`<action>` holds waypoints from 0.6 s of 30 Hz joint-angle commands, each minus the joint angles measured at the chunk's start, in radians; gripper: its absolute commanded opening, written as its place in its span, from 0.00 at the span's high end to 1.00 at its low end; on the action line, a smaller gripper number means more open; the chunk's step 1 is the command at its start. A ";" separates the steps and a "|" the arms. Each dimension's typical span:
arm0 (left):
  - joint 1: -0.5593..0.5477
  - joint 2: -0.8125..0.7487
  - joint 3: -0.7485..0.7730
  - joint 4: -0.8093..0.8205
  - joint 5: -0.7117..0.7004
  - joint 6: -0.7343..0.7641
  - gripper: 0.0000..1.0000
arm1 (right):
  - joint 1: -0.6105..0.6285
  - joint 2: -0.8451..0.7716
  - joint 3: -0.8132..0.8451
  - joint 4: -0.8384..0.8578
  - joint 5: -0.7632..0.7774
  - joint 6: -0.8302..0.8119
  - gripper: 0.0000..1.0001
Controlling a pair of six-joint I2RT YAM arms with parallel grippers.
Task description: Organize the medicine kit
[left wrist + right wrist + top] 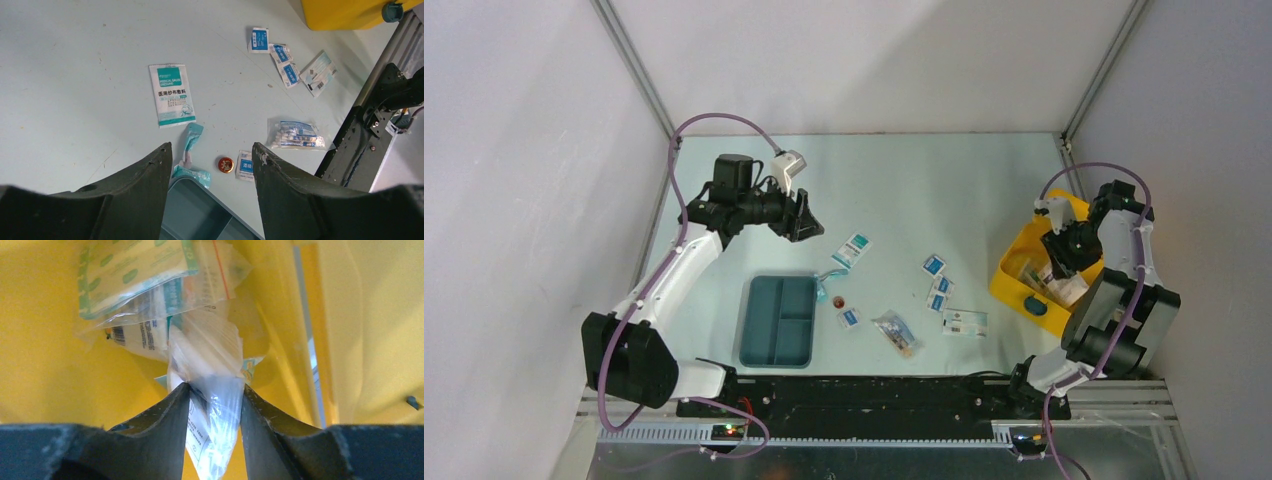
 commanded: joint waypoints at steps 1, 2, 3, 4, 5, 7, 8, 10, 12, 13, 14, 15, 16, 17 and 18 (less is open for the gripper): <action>0.006 -0.025 0.000 0.013 -0.002 0.021 0.35 | 0.000 -0.056 0.003 0.051 0.027 0.043 0.54; 0.005 -0.026 -0.001 0.013 -0.002 0.021 0.35 | 0.000 -0.067 0.002 0.055 0.028 0.045 0.52; 0.006 -0.028 -0.002 0.014 -0.002 0.021 0.35 | 0.001 -0.072 0.002 0.057 0.028 0.048 0.51; 0.006 -0.029 -0.002 0.013 -0.002 0.020 0.35 | 0.001 -0.083 -0.001 0.060 0.029 0.049 0.50; 0.006 -0.029 -0.002 0.014 -0.001 0.020 0.35 | 0.003 -0.096 -0.004 0.067 0.036 0.047 0.50; 0.006 -0.031 -0.004 0.013 0.000 0.020 0.35 | 0.010 -0.118 -0.021 0.090 0.061 0.041 0.49; 0.005 -0.032 -0.004 0.014 0.001 0.020 0.35 | 0.013 -0.126 -0.035 0.101 0.073 0.038 0.49; 0.006 -0.035 -0.004 0.013 0.002 0.019 0.35 | 0.025 -0.152 -0.056 0.128 0.107 0.032 0.48; 0.007 -0.038 -0.005 0.013 0.001 0.019 0.35 | 0.041 -0.184 -0.072 0.146 0.135 0.034 0.48; 0.006 -0.040 -0.006 0.013 0.000 0.019 0.35 | 0.052 -0.212 -0.075 0.155 0.151 0.036 0.48; 0.006 -0.044 -0.006 0.014 0.000 0.019 0.35 | 0.057 -0.225 -0.079 0.159 0.155 0.044 0.48; 0.006 -0.046 -0.006 0.013 -0.002 0.019 0.35 | 0.067 -0.258 -0.080 0.166 0.162 0.051 0.48; 0.006 -0.049 -0.006 0.013 -0.008 0.018 0.34 | 0.073 -0.275 -0.081 0.173 0.166 0.071 0.47; 0.006 -0.052 -0.008 0.013 -0.011 0.018 0.35 | 0.090 -0.313 -0.080 0.187 0.176 0.084 0.47; 0.006 -0.056 -0.009 0.013 -0.025 0.015 0.34 | 0.101 -0.335 -0.080 0.197 0.182 0.118 0.46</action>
